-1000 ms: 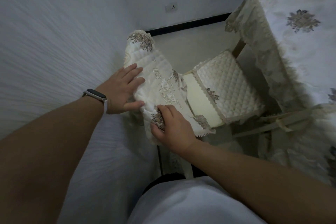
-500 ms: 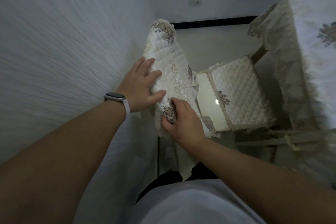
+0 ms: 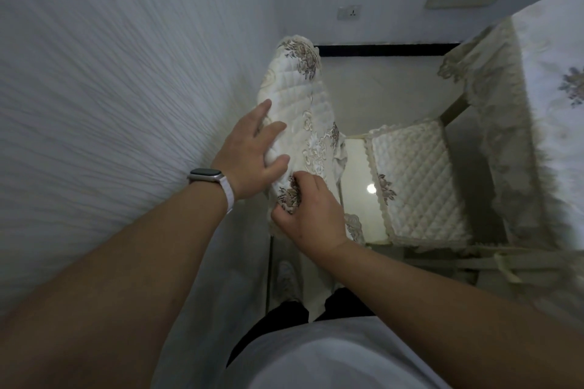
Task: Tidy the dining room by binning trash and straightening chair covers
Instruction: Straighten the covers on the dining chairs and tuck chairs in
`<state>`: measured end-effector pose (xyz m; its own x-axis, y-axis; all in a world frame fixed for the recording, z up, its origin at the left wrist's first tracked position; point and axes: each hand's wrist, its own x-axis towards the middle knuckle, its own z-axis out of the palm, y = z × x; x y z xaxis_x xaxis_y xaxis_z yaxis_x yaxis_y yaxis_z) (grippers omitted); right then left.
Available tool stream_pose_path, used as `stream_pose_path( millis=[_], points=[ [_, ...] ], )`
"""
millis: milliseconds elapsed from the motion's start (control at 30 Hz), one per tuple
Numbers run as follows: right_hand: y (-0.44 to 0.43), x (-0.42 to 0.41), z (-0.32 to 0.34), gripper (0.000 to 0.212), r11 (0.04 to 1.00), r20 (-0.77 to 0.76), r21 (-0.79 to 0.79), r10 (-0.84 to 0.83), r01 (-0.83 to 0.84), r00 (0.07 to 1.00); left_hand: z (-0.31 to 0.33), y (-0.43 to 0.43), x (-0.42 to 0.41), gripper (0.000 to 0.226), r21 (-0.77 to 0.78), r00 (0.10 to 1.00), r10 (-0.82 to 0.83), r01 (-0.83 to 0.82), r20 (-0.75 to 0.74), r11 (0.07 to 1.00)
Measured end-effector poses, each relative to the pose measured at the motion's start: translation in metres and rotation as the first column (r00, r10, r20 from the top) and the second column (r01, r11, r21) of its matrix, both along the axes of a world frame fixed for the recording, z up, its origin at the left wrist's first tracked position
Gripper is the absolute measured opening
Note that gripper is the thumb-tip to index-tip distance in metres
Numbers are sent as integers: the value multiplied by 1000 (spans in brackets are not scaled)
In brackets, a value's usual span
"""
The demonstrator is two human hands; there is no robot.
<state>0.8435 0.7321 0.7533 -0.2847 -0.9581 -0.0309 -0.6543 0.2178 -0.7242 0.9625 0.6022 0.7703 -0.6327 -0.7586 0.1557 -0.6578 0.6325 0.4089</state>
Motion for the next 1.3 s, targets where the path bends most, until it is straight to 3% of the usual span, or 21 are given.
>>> stream_pose_path(
  millis=[300, 500, 1000, 1300],
  points=[
    [-6, 5, 5, 48, 998, -8, 53, -39, 39, 999, 13, -15, -8, 68, 0, 992, -69, 69, 106, 998],
    [-9, 11, 5, 62, 999, -14, -27, -29, 28, 999, 15, -35, -9, 71, 4, 967, -144, 146, 210, 989],
    [-5, -49, 8, 74, 998, -13, -38, 58, -58, 998, 12, -31, -57, 64, -39, 974, -209, 214, 90, 976],
    [7, -96, 11, 76, 998, -34, -18, 59, -60, 998, 3, -19, -99, 61, 29, 979, -197, 198, -45, 980]
  ],
)
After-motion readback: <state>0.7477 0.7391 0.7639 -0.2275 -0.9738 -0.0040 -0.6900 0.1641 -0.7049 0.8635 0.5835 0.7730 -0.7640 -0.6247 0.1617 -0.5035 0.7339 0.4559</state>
